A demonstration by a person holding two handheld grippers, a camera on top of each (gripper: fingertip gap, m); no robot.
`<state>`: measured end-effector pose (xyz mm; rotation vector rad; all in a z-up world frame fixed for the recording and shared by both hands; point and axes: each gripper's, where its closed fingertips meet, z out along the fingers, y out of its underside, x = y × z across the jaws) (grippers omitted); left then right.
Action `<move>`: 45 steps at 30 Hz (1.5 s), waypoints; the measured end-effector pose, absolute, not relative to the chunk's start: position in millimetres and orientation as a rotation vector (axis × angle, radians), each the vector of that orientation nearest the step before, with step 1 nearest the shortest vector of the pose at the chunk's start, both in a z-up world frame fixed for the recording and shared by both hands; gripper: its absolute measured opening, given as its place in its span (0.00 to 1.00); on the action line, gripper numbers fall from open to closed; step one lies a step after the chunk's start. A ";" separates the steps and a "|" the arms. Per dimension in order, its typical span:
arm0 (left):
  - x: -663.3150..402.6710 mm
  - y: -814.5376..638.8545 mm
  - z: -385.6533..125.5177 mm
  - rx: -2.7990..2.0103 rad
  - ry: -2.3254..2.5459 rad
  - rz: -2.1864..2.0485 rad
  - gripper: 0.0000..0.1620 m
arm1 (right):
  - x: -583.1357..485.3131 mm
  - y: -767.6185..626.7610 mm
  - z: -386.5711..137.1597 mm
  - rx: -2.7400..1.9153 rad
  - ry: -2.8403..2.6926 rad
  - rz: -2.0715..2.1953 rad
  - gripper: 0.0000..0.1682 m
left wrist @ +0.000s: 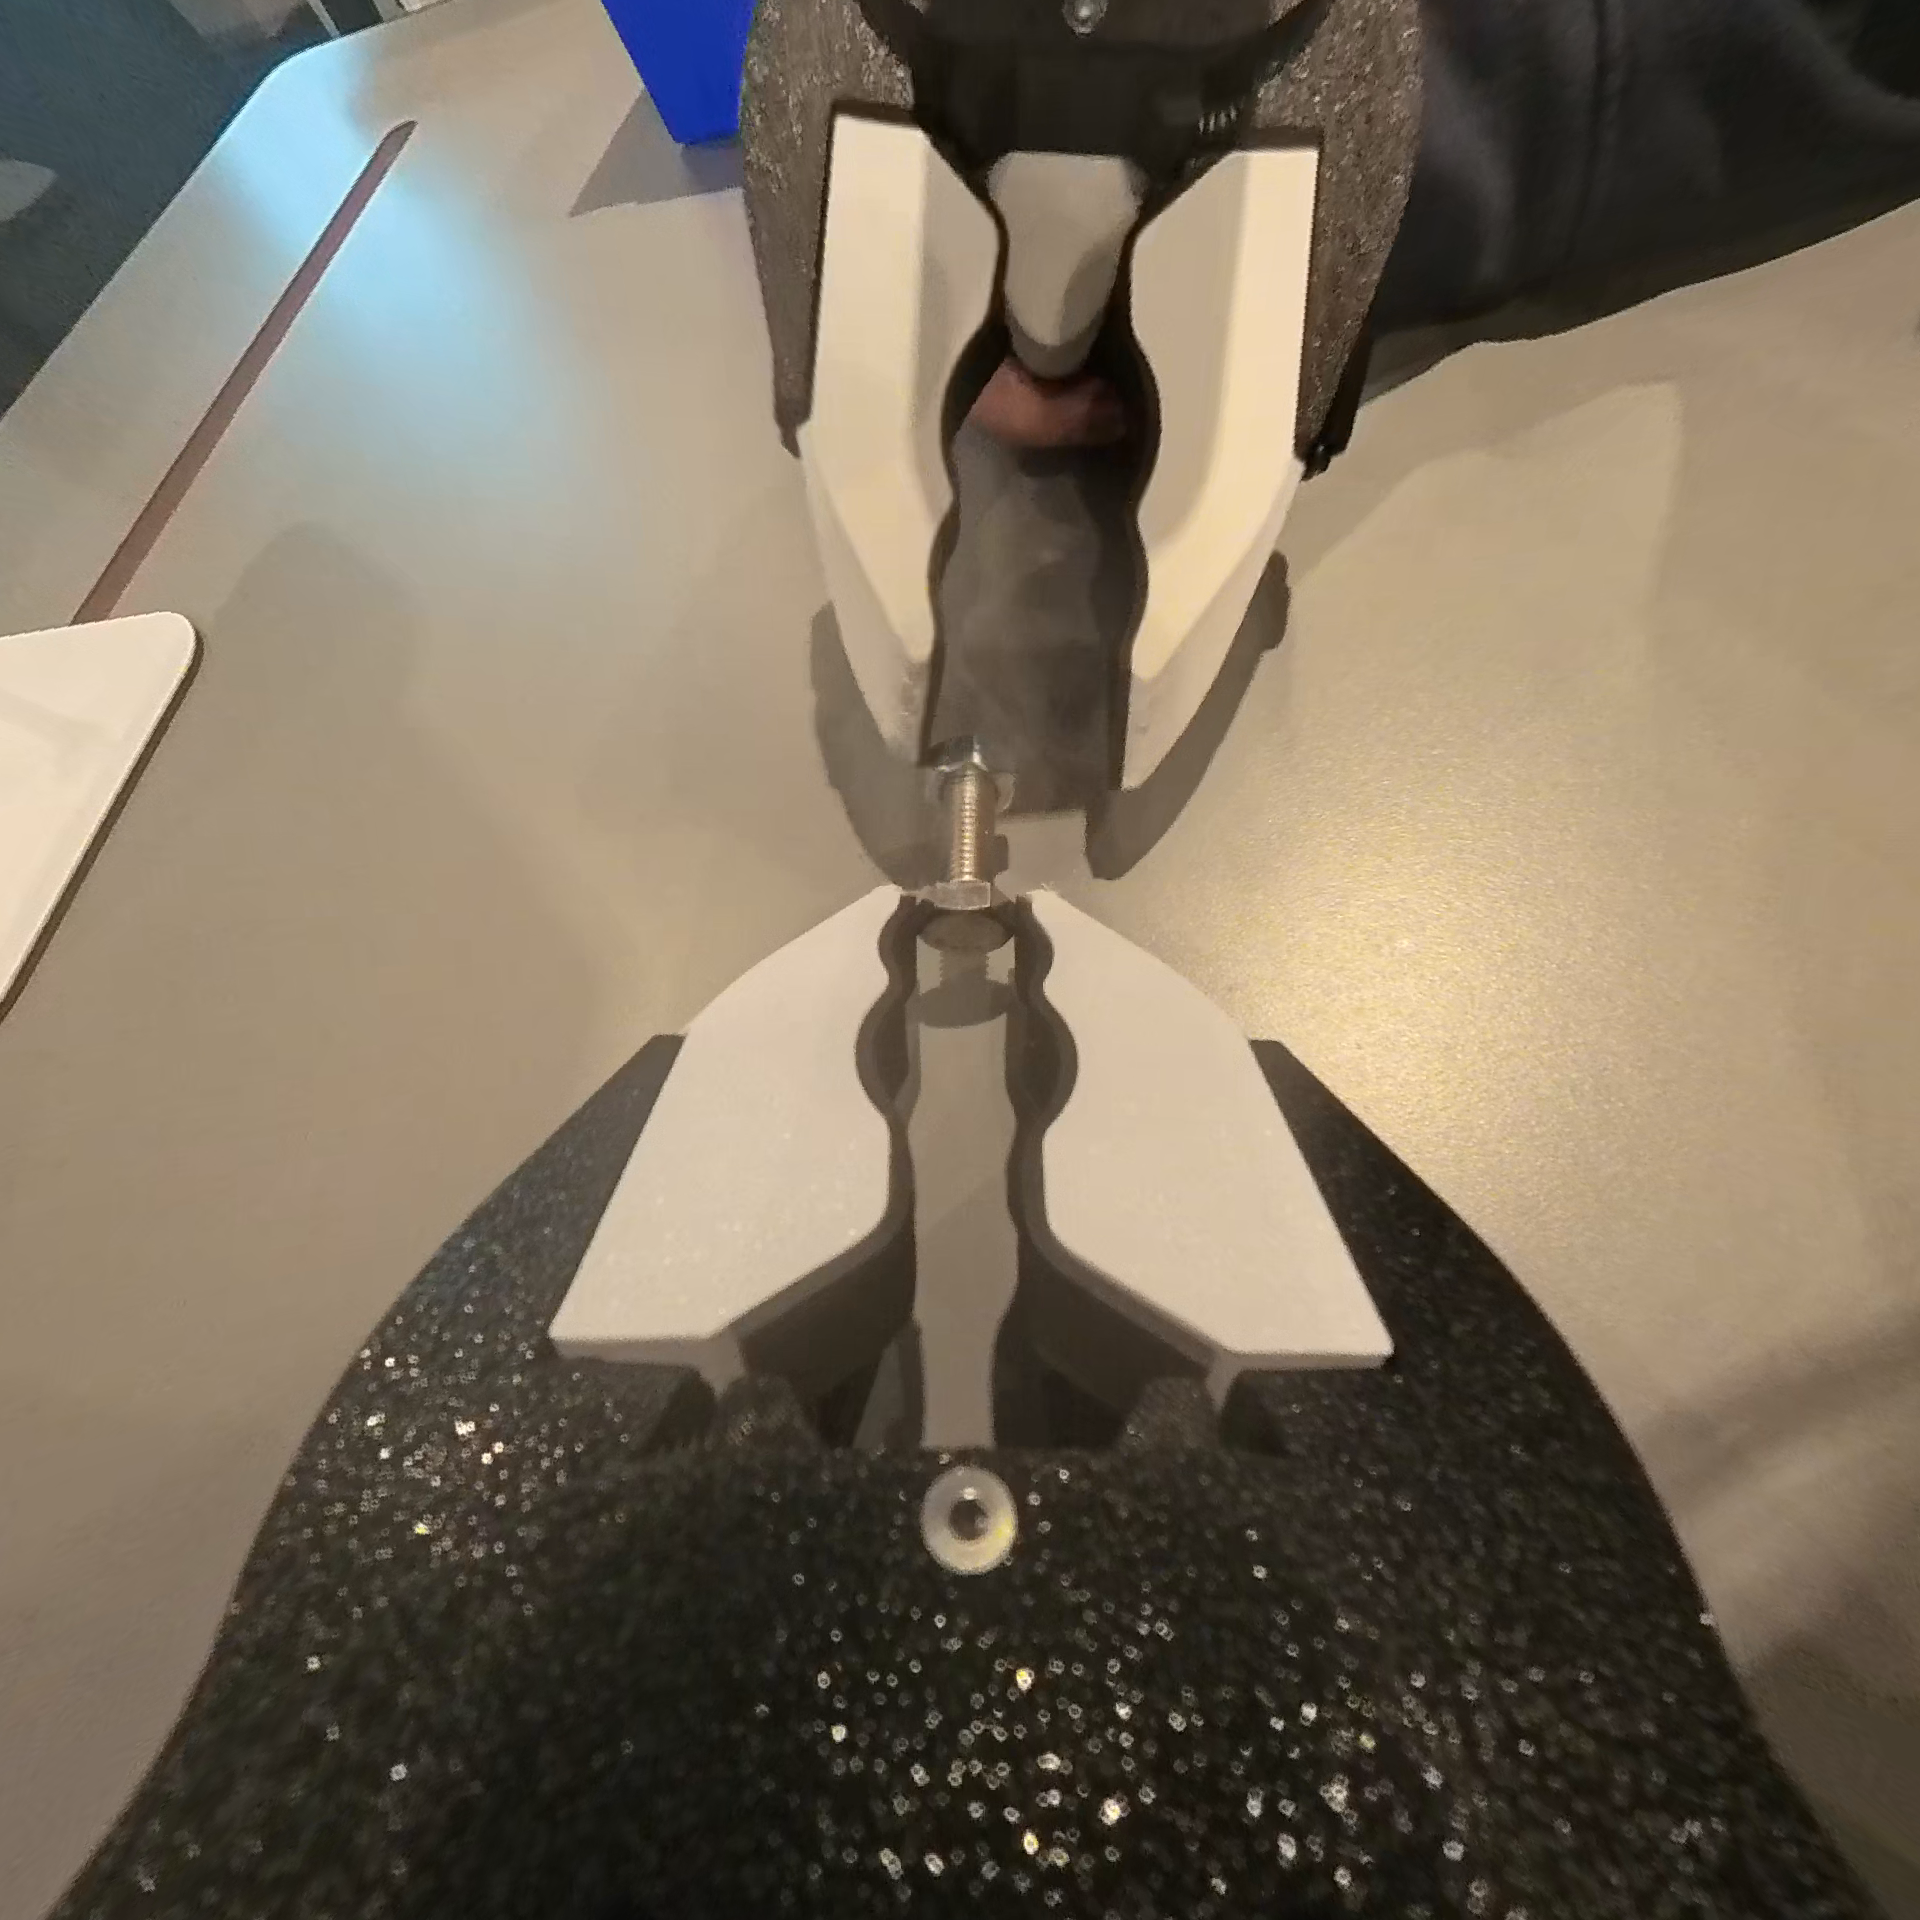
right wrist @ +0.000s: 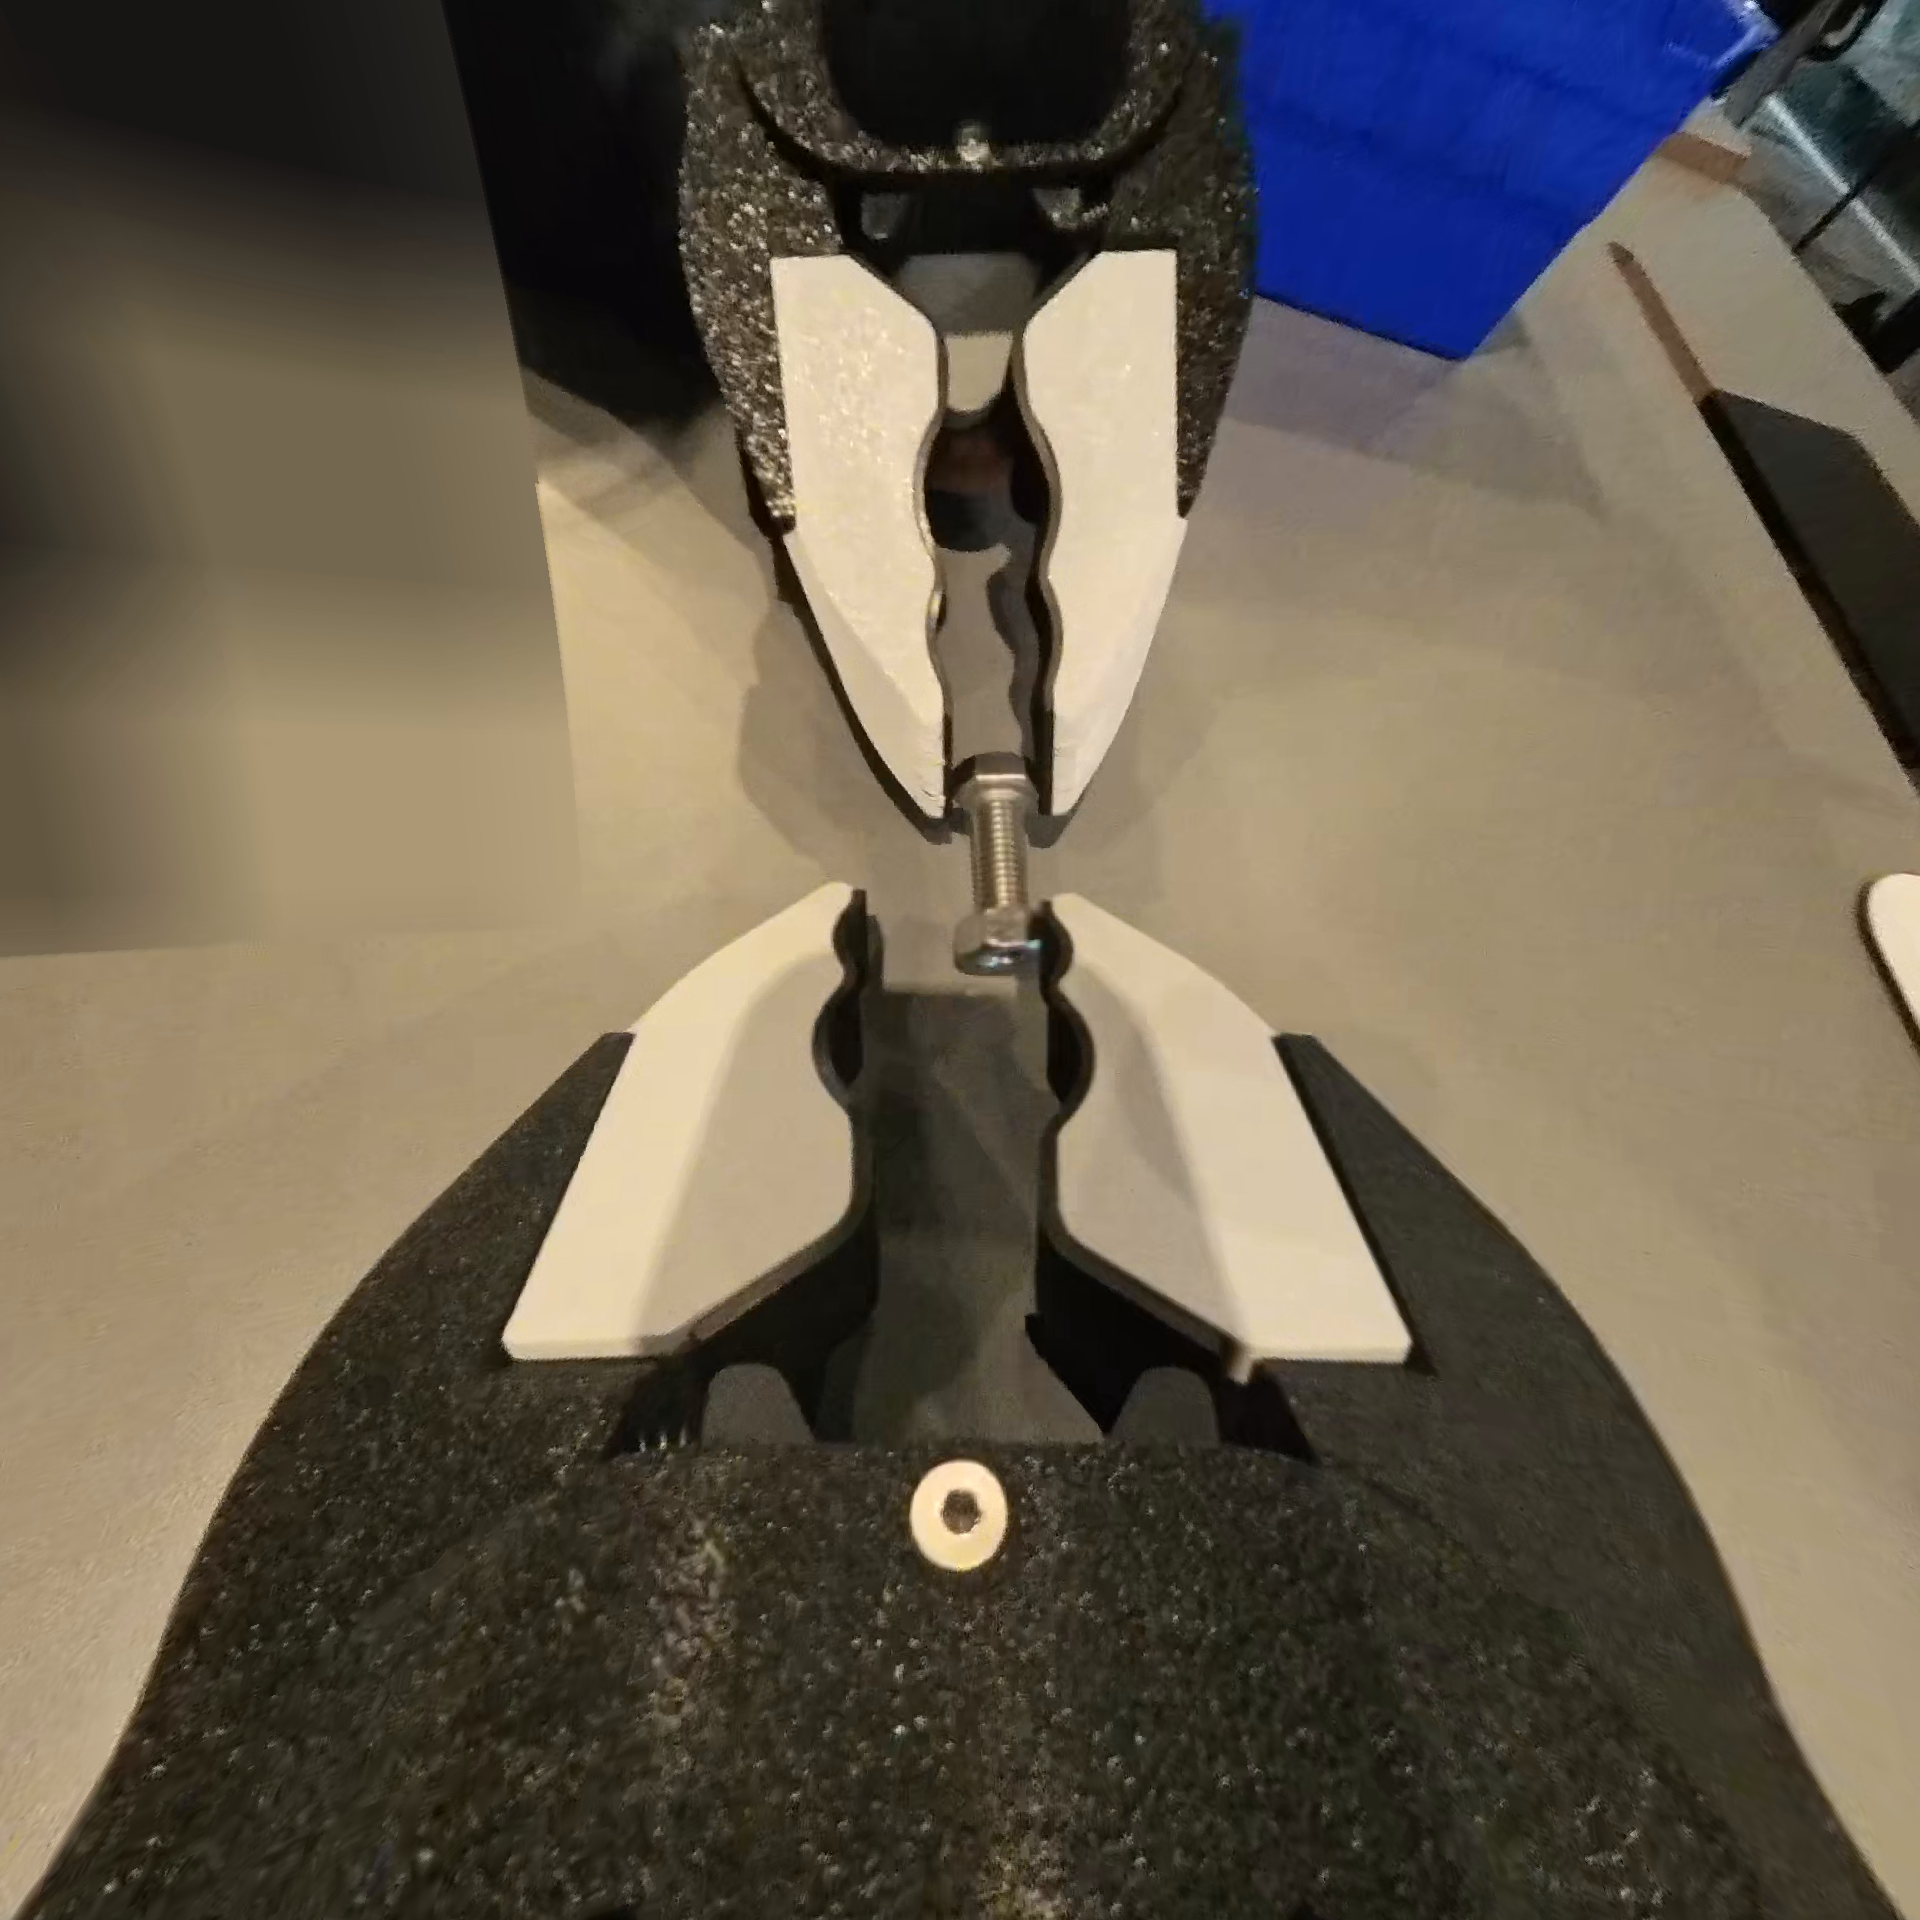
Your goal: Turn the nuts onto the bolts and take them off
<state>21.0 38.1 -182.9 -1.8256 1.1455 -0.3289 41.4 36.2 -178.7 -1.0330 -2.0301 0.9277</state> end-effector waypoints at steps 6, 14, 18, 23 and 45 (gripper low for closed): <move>20.7 38.0 -182.8 -1.827 1.143 -0.330 0.11 | 43.2 36.0 -167.6 -1.030 -1.978 1.039 0.12; 20.8 37.6 -183.0 -1.827 1.146 -0.331 0.11 | 45.1 30.7 -177.7 -1.001 -2.060 0.972 0.06; 20.6 37.8 -182.8 -1.827 1.143 -0.331 0.11 | 46.6 30.0 -170.7 -1.006 -2.029 1.046 0.03; 20.6 37.7 -182.8 -1.827 1.143 -0.331 0.11 | 39.3 41.5 -173.0 -1.034 -1.976 0.941 0.21; 20.9 37.3 -182.8 -1.828 1.145 -0.333 0.11 | 44.9 34.3 -173.6 -0.991 -2.026 0.968 0.01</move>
